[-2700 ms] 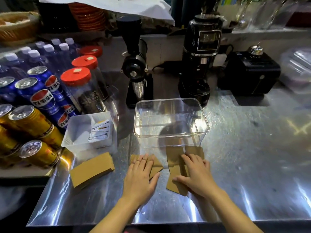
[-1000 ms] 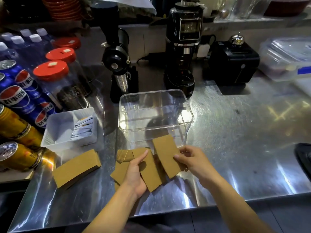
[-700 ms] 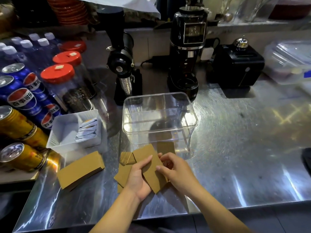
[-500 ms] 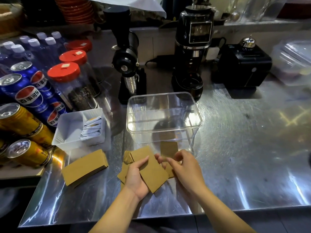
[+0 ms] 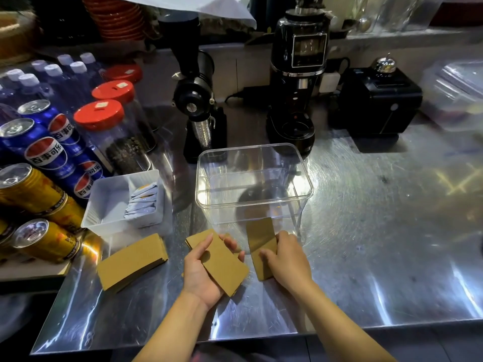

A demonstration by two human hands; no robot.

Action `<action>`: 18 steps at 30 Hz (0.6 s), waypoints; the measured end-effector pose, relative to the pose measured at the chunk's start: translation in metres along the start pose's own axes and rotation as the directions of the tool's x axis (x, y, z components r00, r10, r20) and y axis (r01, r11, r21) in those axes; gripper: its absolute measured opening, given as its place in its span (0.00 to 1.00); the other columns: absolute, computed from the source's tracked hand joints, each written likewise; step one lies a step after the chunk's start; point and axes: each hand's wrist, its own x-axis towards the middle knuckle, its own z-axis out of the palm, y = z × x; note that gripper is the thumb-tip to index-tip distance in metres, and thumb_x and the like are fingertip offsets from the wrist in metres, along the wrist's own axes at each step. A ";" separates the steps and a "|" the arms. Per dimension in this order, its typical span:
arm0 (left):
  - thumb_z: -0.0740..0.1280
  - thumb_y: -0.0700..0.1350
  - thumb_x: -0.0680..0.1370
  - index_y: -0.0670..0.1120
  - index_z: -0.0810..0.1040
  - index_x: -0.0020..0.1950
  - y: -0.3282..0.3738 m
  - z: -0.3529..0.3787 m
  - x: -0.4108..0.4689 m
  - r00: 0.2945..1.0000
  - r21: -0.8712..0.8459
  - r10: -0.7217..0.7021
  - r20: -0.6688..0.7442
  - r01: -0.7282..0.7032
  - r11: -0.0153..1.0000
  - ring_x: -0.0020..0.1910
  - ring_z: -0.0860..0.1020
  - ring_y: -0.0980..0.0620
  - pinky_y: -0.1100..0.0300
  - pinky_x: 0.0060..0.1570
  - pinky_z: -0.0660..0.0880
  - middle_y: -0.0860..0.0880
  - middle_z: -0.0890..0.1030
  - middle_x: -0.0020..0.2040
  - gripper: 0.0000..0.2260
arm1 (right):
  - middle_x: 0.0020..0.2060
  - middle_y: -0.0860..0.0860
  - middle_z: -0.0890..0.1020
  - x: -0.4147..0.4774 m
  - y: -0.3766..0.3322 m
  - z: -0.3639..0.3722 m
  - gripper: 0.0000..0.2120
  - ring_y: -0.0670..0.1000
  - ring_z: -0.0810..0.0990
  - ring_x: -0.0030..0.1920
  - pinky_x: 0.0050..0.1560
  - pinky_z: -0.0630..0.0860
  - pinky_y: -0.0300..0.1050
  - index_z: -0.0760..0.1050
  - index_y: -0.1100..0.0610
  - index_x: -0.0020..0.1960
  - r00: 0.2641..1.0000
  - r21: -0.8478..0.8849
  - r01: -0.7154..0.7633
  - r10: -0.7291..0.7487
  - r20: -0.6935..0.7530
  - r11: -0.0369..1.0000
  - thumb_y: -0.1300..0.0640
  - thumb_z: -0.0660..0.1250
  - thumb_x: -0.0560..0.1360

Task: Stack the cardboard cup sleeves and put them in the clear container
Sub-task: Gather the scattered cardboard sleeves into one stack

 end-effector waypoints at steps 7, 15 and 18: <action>0.68 0.48 0.67 0.43 0.76 0.42 -0.001 0.000 0.001 0.999 -0.017 -0.035 -0.031 0.035 0.999 0.51 0.77 0.45 0.44 0.57 0.71 0.42 0.79 0.49 0.10 | 0.37 0.51 0.81 -0.003 0.004 -0.014 0.05 0.52 0.79 0.41 0.38 0.74 0.41 0.75 0.53 0.40 1.000 0.566 0.016 -0.014 -0.007 0.824 0.61 0.67 0.73; 0.65 0.53 0.69 0.39 0.83 0.48 -0.005 0.001 -0.004 0.990 0.130 -0.139 0.031 0.134 0.982 0.45 0.83 0.41 0.44 0.49 0.78 0.39 0.85 0.47 0.19 | 0.34 0.49 0.79 -0.020 -0.024 -0.003 0.11 0.43 0.78 0.35 0.35 0.75 0.35 0.73 0.52 0.38 0.973 0.734 -0.008 -0.165 0.163 0.679 0.65 0.72 0.67; 0.65 0.48 0.69 0.37 0.80 0.54 -0.006 0.000 -0.007 0.988 0.088 -0.150 0.040 0.146 0.985 0.50 0.81 0.39 0.44 0.53 0.76 0.36 0.82 0.51 0.20 | 0.41 0.52 0.81 -0.026 -0.032 0.005 0.09 0.47 0.77 0.40 0.45 0.75 0.44 0.74 0.50 0.38 0.965 0.663 0.069 -0.218 0.145 0.746 0.61 0.72 0.68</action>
